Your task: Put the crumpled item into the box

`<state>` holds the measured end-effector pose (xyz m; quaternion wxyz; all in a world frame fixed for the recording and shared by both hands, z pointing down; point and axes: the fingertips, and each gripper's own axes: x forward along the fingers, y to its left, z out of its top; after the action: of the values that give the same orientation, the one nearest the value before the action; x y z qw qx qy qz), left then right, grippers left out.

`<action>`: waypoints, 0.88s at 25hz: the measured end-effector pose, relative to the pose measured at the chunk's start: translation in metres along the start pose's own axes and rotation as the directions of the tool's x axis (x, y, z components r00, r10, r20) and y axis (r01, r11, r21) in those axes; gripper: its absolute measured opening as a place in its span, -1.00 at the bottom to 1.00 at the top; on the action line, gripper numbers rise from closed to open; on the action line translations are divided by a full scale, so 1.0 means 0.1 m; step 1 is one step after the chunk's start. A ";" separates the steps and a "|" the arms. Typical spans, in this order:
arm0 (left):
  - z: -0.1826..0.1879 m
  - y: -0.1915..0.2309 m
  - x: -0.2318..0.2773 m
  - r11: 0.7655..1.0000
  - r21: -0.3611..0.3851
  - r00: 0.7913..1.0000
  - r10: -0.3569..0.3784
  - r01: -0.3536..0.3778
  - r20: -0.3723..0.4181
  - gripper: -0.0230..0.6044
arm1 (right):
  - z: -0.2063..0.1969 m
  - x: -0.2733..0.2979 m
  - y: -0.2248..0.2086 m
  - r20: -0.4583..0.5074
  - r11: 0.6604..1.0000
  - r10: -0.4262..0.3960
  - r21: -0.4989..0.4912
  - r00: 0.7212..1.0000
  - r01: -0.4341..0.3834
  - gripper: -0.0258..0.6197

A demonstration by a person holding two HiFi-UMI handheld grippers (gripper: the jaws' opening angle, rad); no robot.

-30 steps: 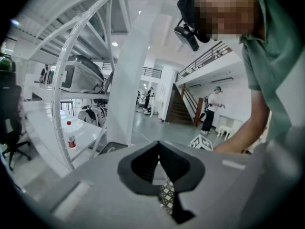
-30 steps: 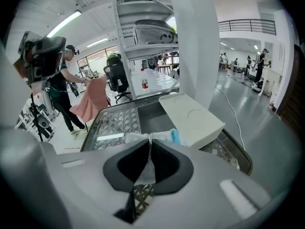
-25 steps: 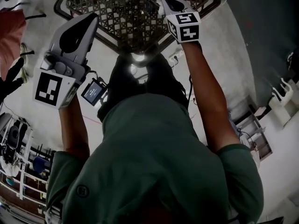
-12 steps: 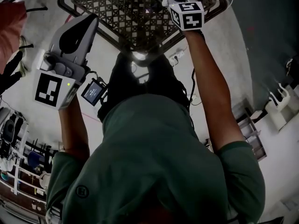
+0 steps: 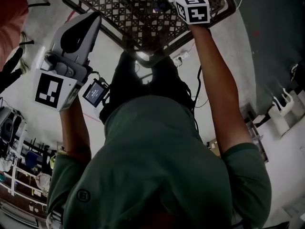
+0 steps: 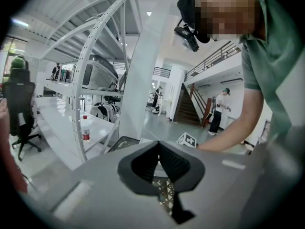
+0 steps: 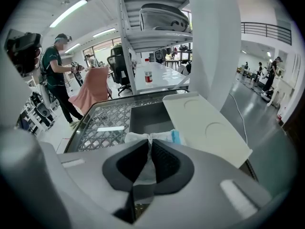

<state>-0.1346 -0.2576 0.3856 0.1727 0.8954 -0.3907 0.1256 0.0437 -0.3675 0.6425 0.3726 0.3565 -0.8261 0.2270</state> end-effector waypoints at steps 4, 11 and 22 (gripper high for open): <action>-0.04 0.02 -0.02 1.000 0.001 1.000 0.005 -0.005 0.000 -0.92 | -0.05 0.07 -0.02 -0.015 1.000 -0.004 -0.006 1.000 0.003 -0.80; -0.06 0.04 -0.04 1.000 0.000 1.000 0.007 -0.007 0.003 -0.92 | -0.07 0.18 -0.02 -0.026 1.000 0.004 -0.013 1.000 -0.004 -0.77; -0.18 0.07 -0.09 1.000 -0.008 1.000 0.017 -0.017 -0.007 -0.92 | -0.13 0.45 -0.09 -0.072 1.000 0.001 -0.027 0.997 -0.003 -0.75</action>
<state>-0.1474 -0.2486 0.4005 0.1767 0.8908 -0.3984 0.1285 0.0352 -0.3842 0.6863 0.4068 0.3422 -0.8155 0.2290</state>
